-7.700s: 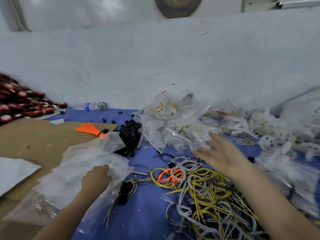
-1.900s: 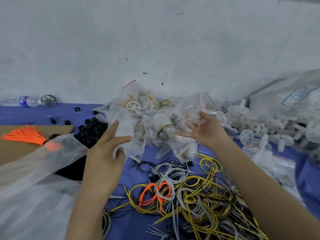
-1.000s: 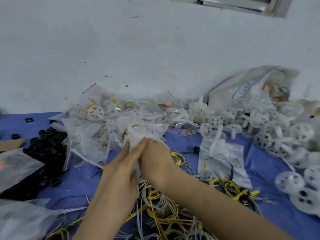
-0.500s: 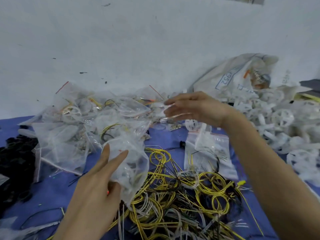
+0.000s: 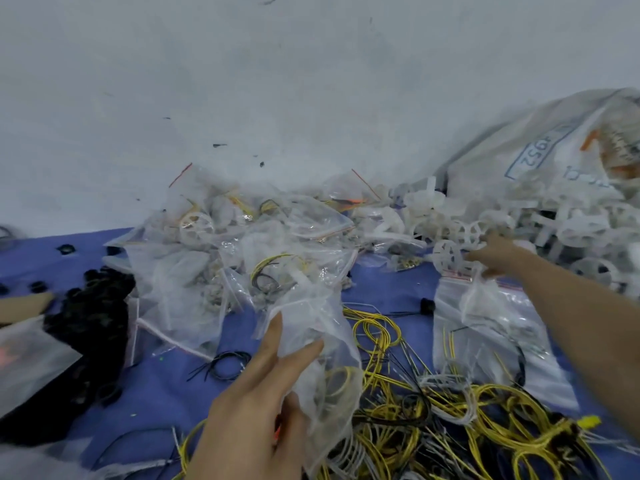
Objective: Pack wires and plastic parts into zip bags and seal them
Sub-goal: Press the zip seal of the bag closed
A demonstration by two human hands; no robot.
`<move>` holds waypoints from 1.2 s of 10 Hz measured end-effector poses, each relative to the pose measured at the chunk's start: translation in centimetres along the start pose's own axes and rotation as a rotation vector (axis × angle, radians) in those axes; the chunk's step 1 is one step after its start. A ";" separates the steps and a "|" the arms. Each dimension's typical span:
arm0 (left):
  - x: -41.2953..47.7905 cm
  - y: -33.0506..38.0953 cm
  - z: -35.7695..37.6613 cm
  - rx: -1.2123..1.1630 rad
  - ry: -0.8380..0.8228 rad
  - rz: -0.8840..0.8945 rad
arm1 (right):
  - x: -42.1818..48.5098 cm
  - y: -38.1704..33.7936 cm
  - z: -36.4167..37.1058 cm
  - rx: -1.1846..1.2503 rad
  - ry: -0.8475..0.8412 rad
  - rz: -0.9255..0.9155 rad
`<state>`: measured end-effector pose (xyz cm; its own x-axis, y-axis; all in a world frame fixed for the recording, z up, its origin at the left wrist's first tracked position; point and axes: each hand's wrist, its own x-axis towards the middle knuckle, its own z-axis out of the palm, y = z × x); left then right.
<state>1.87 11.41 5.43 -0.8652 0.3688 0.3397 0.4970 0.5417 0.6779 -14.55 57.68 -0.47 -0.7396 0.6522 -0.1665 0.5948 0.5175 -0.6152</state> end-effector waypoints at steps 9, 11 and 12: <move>0.0 0.3 -0.4 -0.124 0.136 0.162 | -26.7 -7.7 -2.0 1.203 -0.380 -0.775; 0.5 1.8 -0.5 -0.688 0.239 -0.114 | -32.8 -7.7 0.6 0.681 -0.912 -1.141; 0.3 0.9 -1.5 -0.788 0.204 -0.048 | -32.1 -8.0 1.5 0.633 -0.841 -1.033</move>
<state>2.01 10.89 7.14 -0.9170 0.1731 0.3594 0.3328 -0.1649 0.9285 3.99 31.75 8.62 -0.8336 -0.4681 0.2934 -0.3686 0.0756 -0.9265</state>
